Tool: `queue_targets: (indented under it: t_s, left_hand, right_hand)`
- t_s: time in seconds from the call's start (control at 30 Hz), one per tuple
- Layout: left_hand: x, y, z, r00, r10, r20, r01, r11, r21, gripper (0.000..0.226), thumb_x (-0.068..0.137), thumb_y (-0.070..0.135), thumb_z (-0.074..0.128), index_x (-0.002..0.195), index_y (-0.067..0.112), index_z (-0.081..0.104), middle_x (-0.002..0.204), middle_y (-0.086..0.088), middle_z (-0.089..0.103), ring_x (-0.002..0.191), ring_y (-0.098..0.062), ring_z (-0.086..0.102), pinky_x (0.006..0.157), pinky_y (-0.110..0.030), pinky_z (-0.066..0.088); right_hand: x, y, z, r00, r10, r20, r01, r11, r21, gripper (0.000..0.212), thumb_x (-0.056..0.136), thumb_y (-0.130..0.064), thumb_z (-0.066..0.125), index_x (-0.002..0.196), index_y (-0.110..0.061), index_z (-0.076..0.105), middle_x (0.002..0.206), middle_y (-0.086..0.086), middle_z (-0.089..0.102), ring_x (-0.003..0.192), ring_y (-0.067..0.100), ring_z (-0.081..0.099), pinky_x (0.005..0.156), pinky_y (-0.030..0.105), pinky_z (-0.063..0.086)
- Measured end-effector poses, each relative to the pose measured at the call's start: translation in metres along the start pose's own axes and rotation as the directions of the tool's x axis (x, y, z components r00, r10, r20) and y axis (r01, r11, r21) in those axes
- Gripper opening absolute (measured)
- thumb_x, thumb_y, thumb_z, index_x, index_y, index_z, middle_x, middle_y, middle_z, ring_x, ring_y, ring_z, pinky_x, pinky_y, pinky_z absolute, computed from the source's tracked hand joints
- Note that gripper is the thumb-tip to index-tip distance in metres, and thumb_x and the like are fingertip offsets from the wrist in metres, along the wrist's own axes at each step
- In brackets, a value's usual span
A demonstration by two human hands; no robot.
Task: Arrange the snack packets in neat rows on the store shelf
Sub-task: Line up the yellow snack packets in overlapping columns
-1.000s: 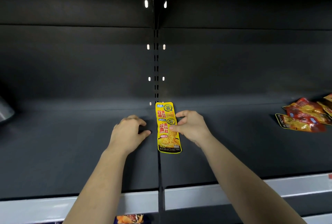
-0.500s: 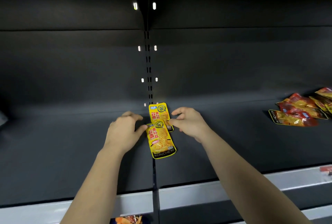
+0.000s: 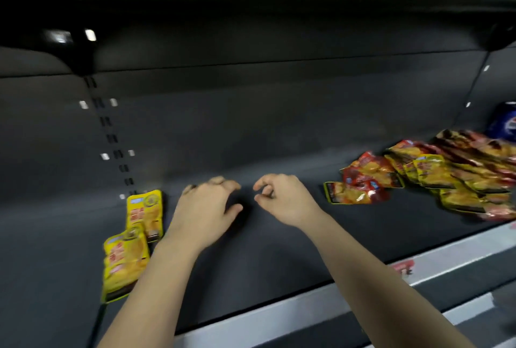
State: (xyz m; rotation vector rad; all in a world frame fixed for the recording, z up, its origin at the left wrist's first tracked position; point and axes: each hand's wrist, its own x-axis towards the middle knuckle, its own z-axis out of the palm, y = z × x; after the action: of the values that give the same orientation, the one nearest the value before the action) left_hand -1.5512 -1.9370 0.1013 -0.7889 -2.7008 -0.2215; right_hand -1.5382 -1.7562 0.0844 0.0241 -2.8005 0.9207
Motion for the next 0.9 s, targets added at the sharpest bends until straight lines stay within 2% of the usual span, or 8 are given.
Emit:
queue_targets:
  t_s: [0.2,0.3,0.43,0.6,0.7,0.8,0.9]
  left_hand:
    - [0.051,0.110,0.026,0.998,0.061,0.023,-0.060,0.996,-0.064,0.040,0.094,0.042,0.050,0.133,0.033,0.048,0.129,0.010,0.053,0.118,-0.015,0.054,0.097,-0.032,0.037]
    - [0.075,0.156,0.039,0.997,0.078,0.020,-0.076,0.993,-0.092,0.037,0.093,0.041,0.052,0.129,0.033,0.051,0.124,0.010,0.055,0.116,-0.015,0.054,0.095,-0.033,0.037]
    - [0.099,0.206,0.052,0.993,0.116,0.034,-0.111,0.987,-0.116,0.036,0.091,0.040,0.053,0.127,0.034,0.053,0.121,0.010,0.056,0.114,-0.015,0.055,0.094,-0.032,0.037]
    - [0.124,0.245,0.063,0.980,0.180,0.079,-0.172,0.980,-0.101,0.037,0.091,0.039,0.053,0.127,0.034,0.053,0.121,0.009,0.056,0.114,-0.017,0.055,0.095,-0.033,0.038]
    - [0.138,0.262,0.065,0.974,0.214,0.079,-0.207,0.975,-0.081,0.037,0.092,0.039,0.053,0.128,0.032,0.052,0.124,0.007,0.055,0.117,-0.018,0.054,0.096,-0.035,0.038]
    - [0.148,0.276,0.064,0.970,0.234,0.061,-0.228,0.970,-0.083,0.038,0.093,0.040,0.053,0.130,0.033,0.051,0.125,0.007,0.055,0.117,-0.019,0.054,0.096,-0.035,0.037]
    - [0.150,0.282,0.069,0.972,0.228,0.052,-0.221,0.968,-0.114,0.039,0.093,0.041,0.053,0.131,0.032,0.051,0.126,0.008,0.054,0.117,-0.019,0.054,0.095,-0.034,0.037]
  right_hand:
    - [-0.006,0.091,-0.081,0.999,0.007,-0.051,-0.011,0.996,-0.086,0.022,0.088,-0.023,0.062,0.109,-0.022,0.069,0.099,-0.003,0.070,0.089,0.015,0.065,0.085,0.030,0.053]
    - [-0.010,0.131,-0.112,0.996,0.033,-0.079,-0.042,0.992,-0.119,0.022,0.087,-0.020,0.062,0.107,-0.021,0.070,0.102,-0.001,0.071,0.094,0.017,0.065,0.086,0.031,0.052]
    - [-0.021,0.174,-0.146,0.990,0.071,-0.125,-0.088,0.986,-0.139,0.023,0.084,-0.017,0.062,0.104,-0.022,0.071,0.098,0.000,0.072,0.096,0.018,0.066,0.084,0.033,0.053]
    - [-0.032,0.221,-0.185,0.952,0.139,-0.272,-0.212,0.942,-0.261,0.025,0.084,-0.013,0.061,0.106,-0.017,0.071,0.104,0.006,0.072,0.100,0.026,0.065,0.080,0.033,0.053]
    - [-0.036,0.249,-0.202,0.921,0.191,-0.340,-0.315,0.878,-0.361,0.022,0.085,-0.011,0.057,0.100,-0.013,0.072,0.102,0.009,0.071,0.095,0.031,0.064,0.074,0.034,0.053]
    - [-0.039,0.268,-0.211,0.900,0.240,-0.364,-0.384,0.831,-0.402,0.015,0.089,-0.019,0.058,0.092,-0.011,0.070,0.096,0.008,0.068,0.088,0.030,0.063,0.065,0.033,0.052]
    - [-0.042,0.276,-0.213,0.887,0.289,-0.360,-0.426,0.813,-0.398,0.027,0.089,-0.036,0.065,0.084,-0.010,0.058,0.086,0.004,0.060,0.076,0.026,0.055,0.051,0.027,0.034]
